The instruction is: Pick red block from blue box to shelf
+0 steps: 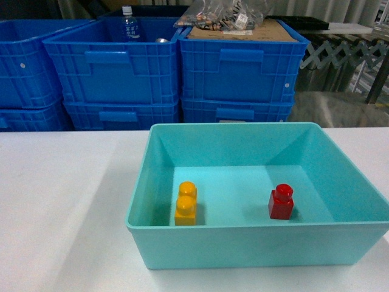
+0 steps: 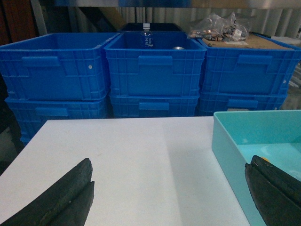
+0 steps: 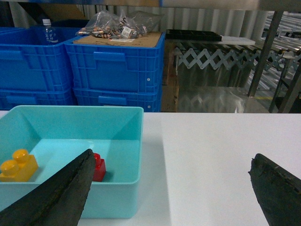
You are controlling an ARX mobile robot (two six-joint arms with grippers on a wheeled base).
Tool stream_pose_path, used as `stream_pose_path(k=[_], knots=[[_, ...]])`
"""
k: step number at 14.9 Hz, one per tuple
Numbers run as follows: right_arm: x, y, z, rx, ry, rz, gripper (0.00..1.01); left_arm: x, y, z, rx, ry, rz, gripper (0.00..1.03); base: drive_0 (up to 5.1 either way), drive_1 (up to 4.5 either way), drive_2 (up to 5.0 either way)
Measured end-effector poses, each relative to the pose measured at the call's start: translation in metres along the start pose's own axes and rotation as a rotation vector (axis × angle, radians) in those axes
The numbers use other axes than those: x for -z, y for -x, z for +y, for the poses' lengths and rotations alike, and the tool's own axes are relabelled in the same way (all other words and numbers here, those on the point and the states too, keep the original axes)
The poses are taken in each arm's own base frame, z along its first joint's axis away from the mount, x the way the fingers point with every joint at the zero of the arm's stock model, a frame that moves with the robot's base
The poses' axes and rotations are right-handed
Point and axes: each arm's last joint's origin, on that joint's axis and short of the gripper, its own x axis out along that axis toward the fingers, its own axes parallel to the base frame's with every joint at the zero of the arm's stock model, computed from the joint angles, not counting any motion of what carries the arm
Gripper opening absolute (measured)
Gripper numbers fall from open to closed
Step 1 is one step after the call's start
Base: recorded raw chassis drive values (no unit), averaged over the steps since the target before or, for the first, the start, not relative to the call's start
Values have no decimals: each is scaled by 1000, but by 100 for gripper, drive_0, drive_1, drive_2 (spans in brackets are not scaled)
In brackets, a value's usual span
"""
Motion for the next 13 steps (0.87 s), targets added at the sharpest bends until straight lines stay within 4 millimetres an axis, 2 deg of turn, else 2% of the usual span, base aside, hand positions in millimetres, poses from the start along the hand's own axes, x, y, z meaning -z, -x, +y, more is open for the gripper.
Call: stream_pose_path(k=[3,6,7,8,9,10,13], knots=[[0,0,0,0,0,0,98,0,0,0,0,0,0,98,0,0,0],[1,-9,4,-162,-5,228,98,0,0,0,-1,0,0,98,0,0,0],[-28,-33,21,-252,13,179,98,0,0,0,0,0,0,98,0,0,0],[-39,-77,55,-280,51,265,98,0,0,0,0,0,0,98,0,0,0],[-39,-89,65,-281,62,289,98,0,0,0,0,0,0,98,0,0,0],[-39,-115,87,-277,88,322,98,0,0,0,0,0,0,98,0,0,0],[-32,-139,108,-270,117,391,98,0,0,0,0,0,0,98,0,0,0]])
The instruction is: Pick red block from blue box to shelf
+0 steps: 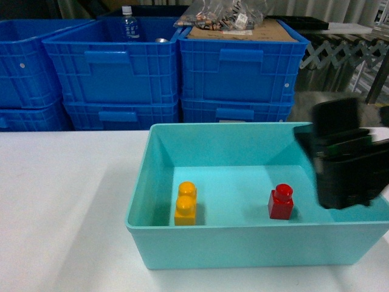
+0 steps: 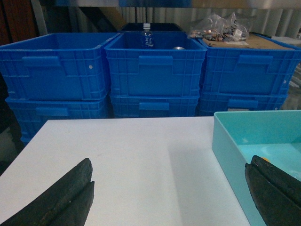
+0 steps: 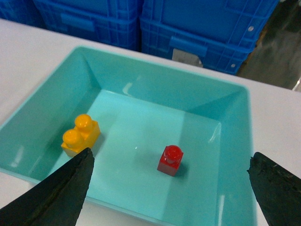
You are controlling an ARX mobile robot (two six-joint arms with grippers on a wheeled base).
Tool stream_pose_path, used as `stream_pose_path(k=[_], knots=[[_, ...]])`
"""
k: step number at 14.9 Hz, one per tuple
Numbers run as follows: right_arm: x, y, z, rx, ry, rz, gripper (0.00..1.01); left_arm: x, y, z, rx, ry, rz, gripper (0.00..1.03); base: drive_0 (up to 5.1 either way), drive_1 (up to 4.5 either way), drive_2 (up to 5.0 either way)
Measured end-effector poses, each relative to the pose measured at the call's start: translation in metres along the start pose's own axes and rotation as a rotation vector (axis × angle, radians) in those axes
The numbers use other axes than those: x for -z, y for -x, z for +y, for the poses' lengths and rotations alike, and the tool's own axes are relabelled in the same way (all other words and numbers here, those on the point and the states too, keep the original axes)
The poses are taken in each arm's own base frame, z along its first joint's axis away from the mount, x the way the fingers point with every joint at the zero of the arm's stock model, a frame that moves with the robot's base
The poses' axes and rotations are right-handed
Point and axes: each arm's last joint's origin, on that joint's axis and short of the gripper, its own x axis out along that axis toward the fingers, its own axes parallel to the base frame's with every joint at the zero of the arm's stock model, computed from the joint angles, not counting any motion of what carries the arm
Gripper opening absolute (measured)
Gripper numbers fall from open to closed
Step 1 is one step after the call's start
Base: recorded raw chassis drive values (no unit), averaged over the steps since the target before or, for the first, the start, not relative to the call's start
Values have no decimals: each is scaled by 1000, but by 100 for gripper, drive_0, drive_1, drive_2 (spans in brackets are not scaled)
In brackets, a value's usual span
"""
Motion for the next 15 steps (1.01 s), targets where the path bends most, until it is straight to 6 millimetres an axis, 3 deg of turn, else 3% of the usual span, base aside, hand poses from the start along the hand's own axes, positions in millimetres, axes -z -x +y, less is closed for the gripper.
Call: stream_pose_path(k=[1,4,7,11,15], knots=[[0,-3,1,0,2,11,98,0,0,0,0,0,0,98,0,0,0],[5,-53,24,11,25,209,98,0,0,0,0,0,0,98,0,0,0],[6,-94,35,81,-2,337,98,0,0,0,0,0,0,98,0,0,0],[17,-134,28,154,-100,443,98,0,0,0,0,0,0,98,0,0,0],[23,-159,16,208,-150,474,98,0,0,0,0,0,0,98,0,0,0]])
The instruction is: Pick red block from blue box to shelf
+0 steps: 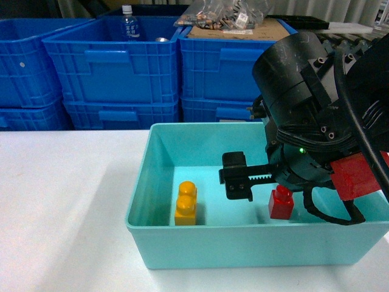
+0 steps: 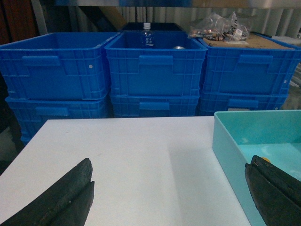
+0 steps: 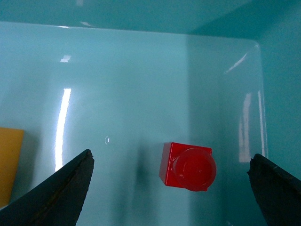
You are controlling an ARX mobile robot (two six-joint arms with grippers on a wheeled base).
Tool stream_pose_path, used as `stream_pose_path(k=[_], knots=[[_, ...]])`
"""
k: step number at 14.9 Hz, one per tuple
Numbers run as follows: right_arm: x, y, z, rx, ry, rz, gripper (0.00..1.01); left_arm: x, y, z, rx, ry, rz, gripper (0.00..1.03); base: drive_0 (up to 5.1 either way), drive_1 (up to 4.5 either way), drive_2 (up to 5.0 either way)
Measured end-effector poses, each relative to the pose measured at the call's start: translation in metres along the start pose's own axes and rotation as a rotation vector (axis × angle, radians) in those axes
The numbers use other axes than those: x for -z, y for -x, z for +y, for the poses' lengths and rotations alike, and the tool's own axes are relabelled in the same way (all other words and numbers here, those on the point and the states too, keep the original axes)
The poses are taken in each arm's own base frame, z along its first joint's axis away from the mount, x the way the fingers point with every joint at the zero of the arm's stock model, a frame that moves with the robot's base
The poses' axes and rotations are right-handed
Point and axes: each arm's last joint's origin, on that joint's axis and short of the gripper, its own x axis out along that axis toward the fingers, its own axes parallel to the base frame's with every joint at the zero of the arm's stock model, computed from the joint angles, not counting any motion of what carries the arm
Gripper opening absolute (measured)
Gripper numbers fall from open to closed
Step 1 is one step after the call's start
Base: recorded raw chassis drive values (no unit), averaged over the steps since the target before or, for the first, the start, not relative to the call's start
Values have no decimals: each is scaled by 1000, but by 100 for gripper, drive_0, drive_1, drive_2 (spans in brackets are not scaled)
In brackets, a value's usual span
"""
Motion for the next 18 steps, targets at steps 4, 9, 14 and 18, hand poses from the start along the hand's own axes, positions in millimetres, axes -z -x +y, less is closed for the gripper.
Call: stream_pose_path(k=[4,9,14,18], knots=[[0,-28,-7,23,-48,50,98,0,0,0,0,0,0,98,0,0,0],[4,-50,-8,59,-68,101,40,0,0,0,0,0,0,98,0,0,0],[1,-36,-10,25,-103,69,29,0,0,0,0,0,0,98,0,0,0],[-11,17,-11,-59,-144,-84,29,0,0,0,0,0,0,98,0,0,0]])
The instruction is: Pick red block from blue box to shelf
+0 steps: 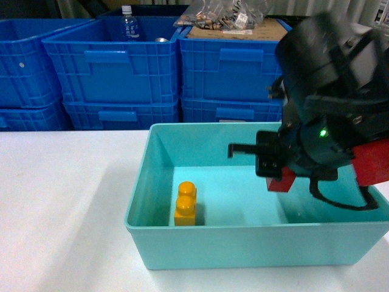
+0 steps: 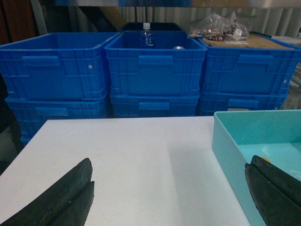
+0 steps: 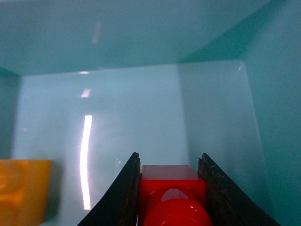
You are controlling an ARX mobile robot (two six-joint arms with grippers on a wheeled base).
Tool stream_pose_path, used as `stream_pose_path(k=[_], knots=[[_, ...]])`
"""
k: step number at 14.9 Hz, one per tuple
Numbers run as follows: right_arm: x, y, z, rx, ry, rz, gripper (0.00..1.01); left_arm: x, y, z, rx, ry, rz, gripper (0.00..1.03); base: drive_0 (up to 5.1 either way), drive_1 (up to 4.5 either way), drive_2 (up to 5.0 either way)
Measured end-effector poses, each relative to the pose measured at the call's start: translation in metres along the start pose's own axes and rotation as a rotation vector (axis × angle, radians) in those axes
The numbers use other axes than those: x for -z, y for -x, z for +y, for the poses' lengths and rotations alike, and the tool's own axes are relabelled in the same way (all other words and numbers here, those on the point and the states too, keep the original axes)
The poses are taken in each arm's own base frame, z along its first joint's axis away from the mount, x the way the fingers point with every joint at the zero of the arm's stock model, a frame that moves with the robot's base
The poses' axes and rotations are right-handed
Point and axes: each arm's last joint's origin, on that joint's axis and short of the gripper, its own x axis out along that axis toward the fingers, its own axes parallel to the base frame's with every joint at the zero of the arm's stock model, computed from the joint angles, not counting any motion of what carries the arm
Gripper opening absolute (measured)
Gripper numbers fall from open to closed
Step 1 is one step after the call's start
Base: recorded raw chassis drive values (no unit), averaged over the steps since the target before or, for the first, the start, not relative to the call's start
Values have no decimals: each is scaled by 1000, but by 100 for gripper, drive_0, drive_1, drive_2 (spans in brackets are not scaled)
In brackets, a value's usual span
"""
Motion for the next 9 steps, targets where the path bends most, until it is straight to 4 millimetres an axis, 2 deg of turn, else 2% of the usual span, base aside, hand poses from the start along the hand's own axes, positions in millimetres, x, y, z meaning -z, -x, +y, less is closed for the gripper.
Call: stream_pose_path(k=[2,3,5,6,7,9], knots=[[-5,36,2,-36,-5,-128,29,0,0,0,0,0,0,98,0,0,0],[-6,62,3,-60,3,-212,29,0,0,0,-1,0,0,98,0,0,0],[2,108,-3,-73,23,-374,29,0,0,0,0,0,0,98,0,0,0],[52,178,-36,-4,92,-568,29,0,0,0,0,0,0,98,0,0,0],[83,202,-63,-17,68,-761,29,0,0,0,1,0,-1,98,0,0,0],[100,199,-89,4,72,-752,29,0,0,0,-2,0,1,98,0,0,0]])
